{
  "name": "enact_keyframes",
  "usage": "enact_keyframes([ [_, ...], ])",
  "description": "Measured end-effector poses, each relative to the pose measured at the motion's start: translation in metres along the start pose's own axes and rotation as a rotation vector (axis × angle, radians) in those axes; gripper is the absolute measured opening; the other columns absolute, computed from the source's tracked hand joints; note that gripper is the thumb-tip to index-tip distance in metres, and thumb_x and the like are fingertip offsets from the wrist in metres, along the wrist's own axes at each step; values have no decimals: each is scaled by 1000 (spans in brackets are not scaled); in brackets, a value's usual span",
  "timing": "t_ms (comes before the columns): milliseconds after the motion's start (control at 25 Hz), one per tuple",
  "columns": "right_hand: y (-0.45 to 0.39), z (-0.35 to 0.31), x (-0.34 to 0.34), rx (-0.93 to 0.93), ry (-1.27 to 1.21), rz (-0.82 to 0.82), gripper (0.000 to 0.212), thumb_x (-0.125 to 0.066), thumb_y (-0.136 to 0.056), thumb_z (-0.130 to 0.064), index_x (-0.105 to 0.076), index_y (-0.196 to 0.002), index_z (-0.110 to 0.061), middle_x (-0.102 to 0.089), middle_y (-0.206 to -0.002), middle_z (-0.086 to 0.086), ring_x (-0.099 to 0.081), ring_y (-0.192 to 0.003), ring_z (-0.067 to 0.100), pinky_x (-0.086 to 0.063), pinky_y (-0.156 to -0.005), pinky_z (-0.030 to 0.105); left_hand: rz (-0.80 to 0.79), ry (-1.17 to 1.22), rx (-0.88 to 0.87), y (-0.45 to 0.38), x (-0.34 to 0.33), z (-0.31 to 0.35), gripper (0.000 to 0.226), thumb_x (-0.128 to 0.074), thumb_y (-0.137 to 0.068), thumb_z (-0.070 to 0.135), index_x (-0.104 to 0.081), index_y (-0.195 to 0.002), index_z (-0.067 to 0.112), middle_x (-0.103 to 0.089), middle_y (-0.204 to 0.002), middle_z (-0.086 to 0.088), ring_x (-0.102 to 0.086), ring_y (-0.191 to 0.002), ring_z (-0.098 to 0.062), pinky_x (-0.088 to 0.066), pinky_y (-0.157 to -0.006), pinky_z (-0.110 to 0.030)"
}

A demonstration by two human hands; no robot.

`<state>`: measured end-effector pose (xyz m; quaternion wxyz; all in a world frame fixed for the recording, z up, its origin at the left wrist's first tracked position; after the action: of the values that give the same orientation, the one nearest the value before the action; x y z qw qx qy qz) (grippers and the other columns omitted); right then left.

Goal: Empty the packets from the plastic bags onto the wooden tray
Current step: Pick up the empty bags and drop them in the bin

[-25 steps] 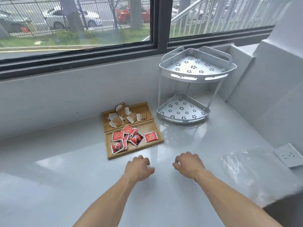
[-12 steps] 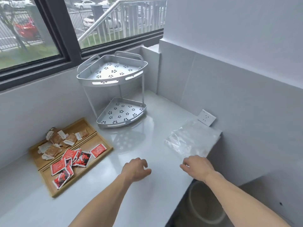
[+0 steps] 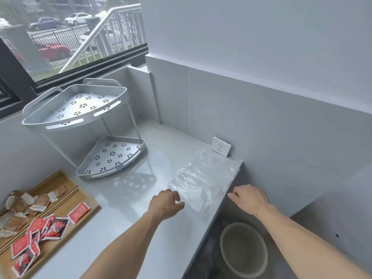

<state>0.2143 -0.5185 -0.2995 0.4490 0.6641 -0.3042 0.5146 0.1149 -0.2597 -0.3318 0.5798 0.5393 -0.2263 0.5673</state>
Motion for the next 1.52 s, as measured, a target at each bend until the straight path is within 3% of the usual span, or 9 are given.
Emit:
enact_keyframes([
  [360, -72, 50, 13, 17, -29, 71, 35, -46, -94, -54, -63, -103, -25, -66, -108, -2, -64, -100, 21, -43, -73, 32, 61, 6, 170, -57, 12, 6, 42, -57, -83, 53, -59, -117, 30, -57, -121, 3, -51, -116, -18, -41, -94, -36],
  [640, -129, 45, -1, 18, -84, -60, 55, -49, -92, -56, -47, -134, -19, -50, -137, 2, -44, -127, 24, -45, -95, 39, 19, 60, 276, -102, 14, -4, 67, -62, -79, 55, -45, -137, 26, -49, -134, -3, -42, -126, -23, -38, -93, -40],
  [800, -155, 34, -15, -39, -88, -167, 72, -54, -89, -55, -29, -148, -20, -38, -147, 3, -37, -135, 27, -39, -102, 42, -48, 66, 284, -121, 5, -2, 66, -64, -79, 47, -44, -137, 23, -48, -130, -5, -45, -122, -25, -41, -90, -39],
  [1080, -169, 26, -24, -129, -94, -99, 47, -61, -86, -32, -45, -130, -26, -54, -128, 2, -49, -119, 27, -37, -94, 41, -14, 18, 249, -127, -4, 1, 51, -63, -80, 28, -46, -127, 24, -56, -114, -4, -50, -112, -26, -41, -87, -39],
  [1280, -152, 39, -26, -164, -200, -93, 40, -47, -82, -4, -50, -117, -23, -60, -121, 1, -60, -105, 27, -45, -86, 35, 32, 30, 177, -122, -4, 5, 19, -46, -87, 19, -61, -98, 20, -57, -105, -3, -53, -105, -26, -45, -83, -37],
  [1520, -107, 55, -19, -266, -253, -71, 26, -46, -80, -9, -44, -100, -25, -65, -102, 4, -56, -81, 28, -42, -70, 31, -30, 98, 57, -118, -1, 7, 14, -43, -83, 15, -49, -79, 28, -60, -89, 5, -57, -85, -21, -41, -63, -28],
])
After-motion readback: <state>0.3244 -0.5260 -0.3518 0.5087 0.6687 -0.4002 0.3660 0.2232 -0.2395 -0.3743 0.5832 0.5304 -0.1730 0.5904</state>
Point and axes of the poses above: each hand's wrist, its own y-axis away from the middle knuckle, its own x-axis out of the back of the hand, z = x × y, the point moved 6 cm from there along -y, towards the middle knuckle
